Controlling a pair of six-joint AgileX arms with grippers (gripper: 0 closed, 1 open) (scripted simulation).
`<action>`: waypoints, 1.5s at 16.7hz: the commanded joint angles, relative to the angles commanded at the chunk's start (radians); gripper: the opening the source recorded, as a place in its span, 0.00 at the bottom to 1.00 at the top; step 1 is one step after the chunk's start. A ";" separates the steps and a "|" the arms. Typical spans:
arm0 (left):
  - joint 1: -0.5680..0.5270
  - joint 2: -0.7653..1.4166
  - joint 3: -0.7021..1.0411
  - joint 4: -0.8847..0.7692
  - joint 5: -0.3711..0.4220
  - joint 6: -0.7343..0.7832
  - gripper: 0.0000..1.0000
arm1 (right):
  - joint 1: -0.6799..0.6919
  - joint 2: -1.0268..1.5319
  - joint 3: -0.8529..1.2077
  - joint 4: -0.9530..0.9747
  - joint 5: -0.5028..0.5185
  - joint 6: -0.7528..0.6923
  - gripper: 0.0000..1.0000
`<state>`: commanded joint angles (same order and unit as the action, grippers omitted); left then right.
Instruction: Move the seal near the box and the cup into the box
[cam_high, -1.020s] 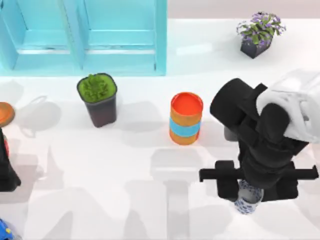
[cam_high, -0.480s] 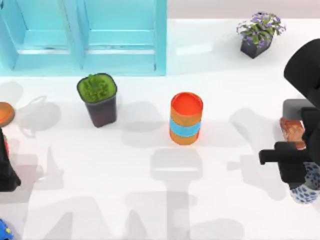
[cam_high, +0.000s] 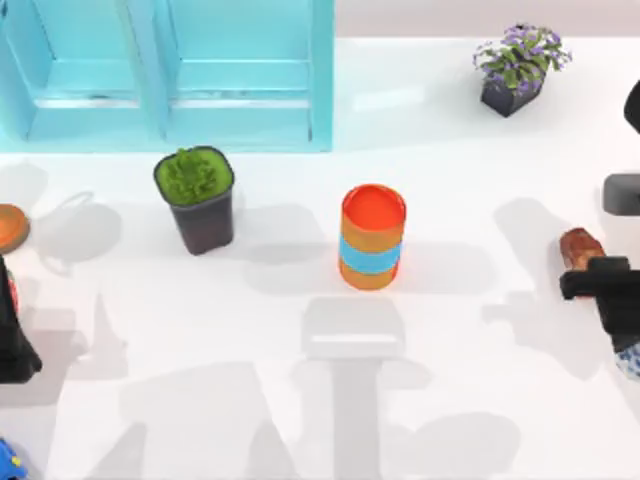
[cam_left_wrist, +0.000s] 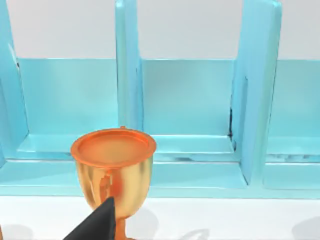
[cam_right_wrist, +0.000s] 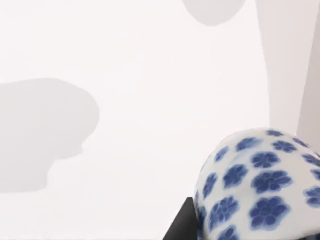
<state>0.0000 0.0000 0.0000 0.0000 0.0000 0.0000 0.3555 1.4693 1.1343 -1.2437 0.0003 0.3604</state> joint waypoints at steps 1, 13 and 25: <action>0.000 0.000 0.000 0.000 0.000 0.000 1.00 | -0.061 0.006 0.007 -0.001 0.000 -0.062 0.00; 0.000 0.000 0.000 0.000 0.000 0.000 1.00 | -0.911 0.037 0.008 0.050 -0.001 -0.906 0.00; 0.000 0.000 0.000 0.000 0.000 0.000 1.00 | -0.980 0.059 0.009 0.149 -0.018 -0.884 0.00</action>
<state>0.0000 0.0000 0.0000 0.0000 0.0000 0.0000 -0.6246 1.5283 1.1434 -1.0943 -0.0181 -0.5239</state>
